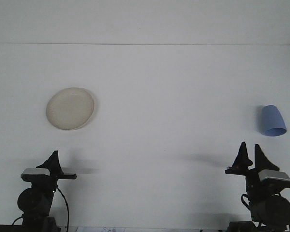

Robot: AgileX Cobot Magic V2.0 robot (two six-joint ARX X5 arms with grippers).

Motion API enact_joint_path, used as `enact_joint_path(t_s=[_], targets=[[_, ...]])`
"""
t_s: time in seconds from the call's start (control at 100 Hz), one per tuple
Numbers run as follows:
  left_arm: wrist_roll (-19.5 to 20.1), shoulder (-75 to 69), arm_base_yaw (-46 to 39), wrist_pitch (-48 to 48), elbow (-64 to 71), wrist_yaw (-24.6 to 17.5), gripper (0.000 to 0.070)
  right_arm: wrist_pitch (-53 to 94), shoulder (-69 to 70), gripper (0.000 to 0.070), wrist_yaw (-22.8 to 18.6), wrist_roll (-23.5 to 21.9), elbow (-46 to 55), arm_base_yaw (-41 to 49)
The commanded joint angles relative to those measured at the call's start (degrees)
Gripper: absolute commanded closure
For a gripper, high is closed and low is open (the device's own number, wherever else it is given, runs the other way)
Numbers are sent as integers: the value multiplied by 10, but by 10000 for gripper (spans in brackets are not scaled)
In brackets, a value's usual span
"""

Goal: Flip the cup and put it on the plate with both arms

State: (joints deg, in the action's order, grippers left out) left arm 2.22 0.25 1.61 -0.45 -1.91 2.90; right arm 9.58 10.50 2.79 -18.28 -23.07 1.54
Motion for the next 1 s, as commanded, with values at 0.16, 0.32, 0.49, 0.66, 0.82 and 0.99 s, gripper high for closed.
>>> enact_joint_path(t_s=[0.16, 0.32, 0.49, 0.66, 0.82, 0.99], targets=[[-1, -1, -1, 5, 11, 1, 684, 130, 153, 201, 61, 167, -153, 0], [-1, -1, -1, 5, 11, 1, 684, 144, 252, 200, 133, 214, -185, -21], [-1, -1, -1, 5, 11, 1, 685, 150, 362, 200, 129, 205, -185, -115], [-1, -1, -1, 5, 11, 1, 685, 137, 424, 201, 106, 200, -185, -205], [-1, -1, -1, 5, 11, 1, 684, 89, 494, 201, 84, 241, -185, -276], [-1, -1, -1, 5, 11, 1, 684, 8, 570, 201, 42, 289, -185, -318]])
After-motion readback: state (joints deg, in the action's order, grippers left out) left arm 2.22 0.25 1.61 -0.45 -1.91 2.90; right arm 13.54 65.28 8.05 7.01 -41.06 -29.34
